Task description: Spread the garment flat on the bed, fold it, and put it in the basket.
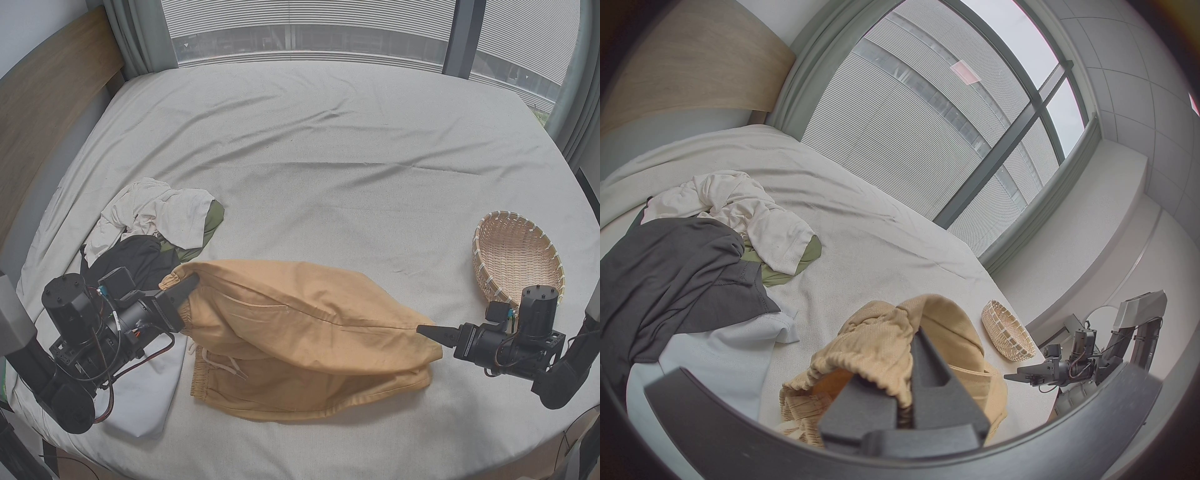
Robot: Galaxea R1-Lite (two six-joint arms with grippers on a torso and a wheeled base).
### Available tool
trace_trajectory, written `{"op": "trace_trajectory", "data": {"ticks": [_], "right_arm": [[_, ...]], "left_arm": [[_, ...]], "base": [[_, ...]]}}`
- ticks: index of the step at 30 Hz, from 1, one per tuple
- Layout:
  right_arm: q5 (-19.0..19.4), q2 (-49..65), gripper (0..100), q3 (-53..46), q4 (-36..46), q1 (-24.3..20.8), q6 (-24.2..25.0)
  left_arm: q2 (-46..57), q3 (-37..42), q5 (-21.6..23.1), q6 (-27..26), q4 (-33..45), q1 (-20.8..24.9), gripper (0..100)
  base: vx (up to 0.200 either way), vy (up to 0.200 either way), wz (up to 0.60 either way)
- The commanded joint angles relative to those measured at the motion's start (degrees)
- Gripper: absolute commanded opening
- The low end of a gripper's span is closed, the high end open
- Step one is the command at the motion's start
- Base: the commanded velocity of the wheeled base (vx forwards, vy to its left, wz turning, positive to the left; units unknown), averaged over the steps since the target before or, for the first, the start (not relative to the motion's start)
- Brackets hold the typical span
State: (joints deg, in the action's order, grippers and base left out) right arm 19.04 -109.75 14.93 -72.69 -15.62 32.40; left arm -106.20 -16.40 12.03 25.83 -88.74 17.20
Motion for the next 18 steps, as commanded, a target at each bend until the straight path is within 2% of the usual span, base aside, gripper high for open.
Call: {"op": "trace_trajectory", "data": {"ticks": [1, 13, 18], "right_arm": [[0.65, -2.57, 100, -1.84, -3.07, -1.00, 0.82], [0.47, -4.15, 100, -2.54, -6.85, -0.64, 1.70], [0.21, -8.20, 100, -1.93, -9.49, -0.56, 1.52]], "left_arm": [[-0.67, -0.13, 0.01, -0.43, -0.03, -0.24, 0], [-0.76, -0.30, 0.01, -0.96, -0.03, -0.24, 0], [-0.76, -0.21, 0.01, -0.96, -0.03, -0.15, 0]], "base": [[0.000, 0.000, 0.00], [0.000, 0.000, 0.00], [0.000, 0.000, 0.00]]}}
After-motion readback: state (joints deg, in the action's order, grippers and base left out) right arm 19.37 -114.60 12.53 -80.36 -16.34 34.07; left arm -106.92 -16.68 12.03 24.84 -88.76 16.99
